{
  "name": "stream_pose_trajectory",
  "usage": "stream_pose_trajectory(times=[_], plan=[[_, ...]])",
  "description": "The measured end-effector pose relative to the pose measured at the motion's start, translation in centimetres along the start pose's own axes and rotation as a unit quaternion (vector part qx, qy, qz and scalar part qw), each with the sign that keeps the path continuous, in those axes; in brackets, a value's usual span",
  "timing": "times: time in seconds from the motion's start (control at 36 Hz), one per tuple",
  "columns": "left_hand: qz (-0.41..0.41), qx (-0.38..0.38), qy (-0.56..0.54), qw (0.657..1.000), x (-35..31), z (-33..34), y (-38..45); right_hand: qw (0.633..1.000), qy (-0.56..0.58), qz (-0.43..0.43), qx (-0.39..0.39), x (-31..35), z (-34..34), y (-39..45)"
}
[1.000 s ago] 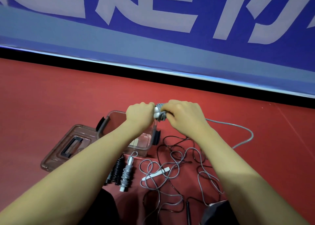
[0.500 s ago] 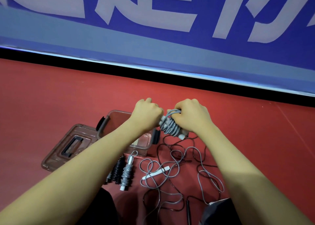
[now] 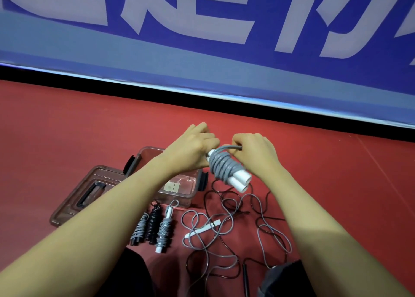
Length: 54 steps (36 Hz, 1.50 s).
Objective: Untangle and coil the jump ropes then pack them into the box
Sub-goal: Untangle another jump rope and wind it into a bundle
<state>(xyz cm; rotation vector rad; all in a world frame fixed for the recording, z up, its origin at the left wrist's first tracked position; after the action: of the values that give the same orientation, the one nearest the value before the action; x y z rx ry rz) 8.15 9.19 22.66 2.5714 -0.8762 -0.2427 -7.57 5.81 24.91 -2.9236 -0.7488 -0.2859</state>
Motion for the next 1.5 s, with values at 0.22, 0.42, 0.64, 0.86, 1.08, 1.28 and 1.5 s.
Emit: stream_pose_trajectory(times=[0.22,0.42,0.64,0.86,1.08,1.28,1.5], plan=[[-0.248,-0.098,-0.207,0.941,-0.3,-1.5,0.5,0.998,0.016,-0.009,-0.063,0.2,-0.1,0.2],[-0.416,-0.081,-0.264,0.866,0.1,-1.1,1.6,0.988,0.148,-0.003,-0.034,0.6,1.1,0.9],[-0.488,0.012,-0.170,0.856,1.9,0.7,0.7,0.979,0.185,-0.058,0.069,2.0,1.4,0.8],[-0.505,0.099,-0.052,0.856,2.6,1.7,-0.2,0.961,0.215,-0.113,0.131,3.3,0.9,0.2],[-0.479,0.166,0.066,0.860,2.7,1.4,-0.8,0.965,0.145,-0.122,0.180,3.4,0.4,-0.4],[-0.356,0.284,0.173,0.873,1.6,1.8,0.1,0.986,-0.098,-0.120,-0.053,3.4,-0.1,-0.3],[-0.223,0.299,0.209,0.904,1.0,2.2,0.6,0.999,0.037,-0.017,0.005,1.4,0.3,0.4]])
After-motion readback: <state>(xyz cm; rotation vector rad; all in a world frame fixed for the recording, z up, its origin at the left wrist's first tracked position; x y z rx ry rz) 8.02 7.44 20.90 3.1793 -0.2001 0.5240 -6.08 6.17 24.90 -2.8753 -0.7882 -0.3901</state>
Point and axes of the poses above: each hand's wrist, its own y-axis towards the middle knuckle, its own z-axis out of the palm, x = y × z, the point moved 2 cm from there along y, towards the middle knuckle, and after that the axes turned 10 degrees about x, right-handed, at the moved point
